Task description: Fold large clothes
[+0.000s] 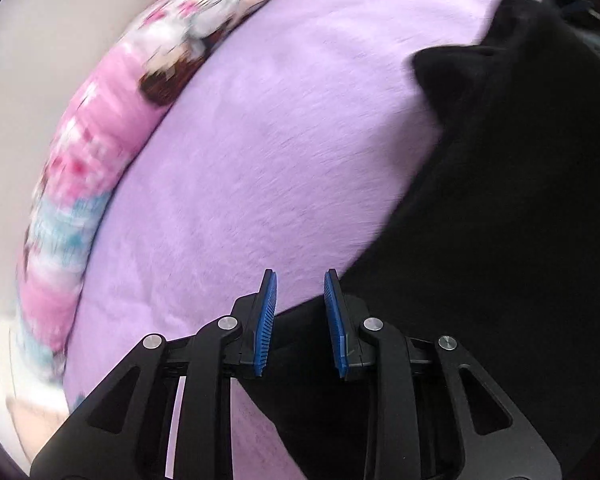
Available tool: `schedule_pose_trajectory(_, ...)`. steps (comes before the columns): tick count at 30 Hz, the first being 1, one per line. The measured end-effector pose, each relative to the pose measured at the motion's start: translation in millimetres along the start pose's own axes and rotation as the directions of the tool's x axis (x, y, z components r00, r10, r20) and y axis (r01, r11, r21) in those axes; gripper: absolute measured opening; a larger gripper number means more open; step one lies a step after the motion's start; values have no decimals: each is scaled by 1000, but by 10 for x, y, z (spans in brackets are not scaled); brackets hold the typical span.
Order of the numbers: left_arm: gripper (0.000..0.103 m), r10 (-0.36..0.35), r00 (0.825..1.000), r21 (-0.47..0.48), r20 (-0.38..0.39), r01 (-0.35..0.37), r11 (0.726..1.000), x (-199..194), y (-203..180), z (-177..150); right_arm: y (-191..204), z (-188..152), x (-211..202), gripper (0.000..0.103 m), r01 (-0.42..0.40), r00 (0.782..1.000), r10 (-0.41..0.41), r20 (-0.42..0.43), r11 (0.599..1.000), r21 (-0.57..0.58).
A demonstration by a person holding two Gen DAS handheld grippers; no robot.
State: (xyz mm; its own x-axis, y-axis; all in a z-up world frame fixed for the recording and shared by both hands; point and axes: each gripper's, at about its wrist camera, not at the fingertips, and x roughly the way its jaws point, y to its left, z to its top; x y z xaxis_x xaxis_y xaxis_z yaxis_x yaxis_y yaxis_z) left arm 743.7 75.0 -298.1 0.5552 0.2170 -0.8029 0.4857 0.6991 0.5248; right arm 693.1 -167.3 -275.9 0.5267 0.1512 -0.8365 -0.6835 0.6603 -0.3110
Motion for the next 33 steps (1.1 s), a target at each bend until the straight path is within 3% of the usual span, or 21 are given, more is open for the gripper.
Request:
schedule_pose_trajectory(4, 30, 48, 999, -94, -2, -48, 994, -16, 107, -121, -184, -14, -159, 51, 0, 998, -4, 58, 998, 62)
schedule_pose_trajectory(7, 54, 101, 993, -69, 67, -96, 993, -300, 170, -263, -471, -83, -406, 58, 27, 993, -43, 113, 990, 138)
schedule_pose_trajectory(8, 62, 91, 992, -93, 89, -83, 992, -405, 213, -297, -533, -127, -512, 58, 27, 992, -44, 119, 990, 139)
schedule_pose_trajectory(9, 65, 61, 992, -121, 109, -48, 991, -531, 237, -351, -543, -173, -589, 61, 33, 991, -50, 123, 991, 130)
schedule_pose_trajectory(11, 93, -1, 989, -182, 145, 28, 983, -667, 272, -433, -597, -303, -661, 65, 29, 995, -40, 93, 993, 115)
schedule_pose_trajectory(12, 98, -27, 988, -212, 151, 59, 976, -747, 237, -516, -617, -363, -666, 65, 31, 996, -40, 81, 993, 118)
schedule_pose_trajectory(15, 97, -148, 974, -211, 172, 183, 960, -853, -66, -770, -477, -660, -667, 60, -40, 997, 31, 67, 990, 137)
schedule_pose_trajectory(18, 97, -192, 967, -226, 167, 227, 947, -957, -407, -976, -282, -875, -782, 61, -179, 978, 153, 139, 964, 199)
schedule_pose_trajectory(20, 97, -328, 930, -363, 165, 366, 857, -875, -442, -1099, -169, -970, -854, 77, -233, 963, 191, 192, 946, 224)
schedule_pose_trajectory(22, 97, -336, 922, -443, 191, 387, 809, -892, -468, -1166, -71, -1066, -919, 79, -274, 948, 216, 233, 928, 253)
schedule_pose_trajectory(25, 97, -320, 926, -463, 202, 378, 802, -868, -582, -1177, 12, -1155, -823, 82, -309, 944, 246, 221, 895, 321)
schedule_pose_trajectory(27, 97, -344, 920, -484, 187, 391, 783, -722, -605, -1177, 7, -1246, -610, 84, -297, 954, 257, 153, 872, 389)
schedule_pose_trajectory(30, 98, -341, 913, -525, 223, 407, 748, -513, -635, -1226, -20, -1388, -372, 86, -307, 952, 261, 162, 845, 438)
schedule_pose_trajectory(33, 99, -262, 930, -519, 257, 362, 774, -441, -823, -1258, 60, -1417, -251, 89, -285, 958, 239, 158, 857, 430)
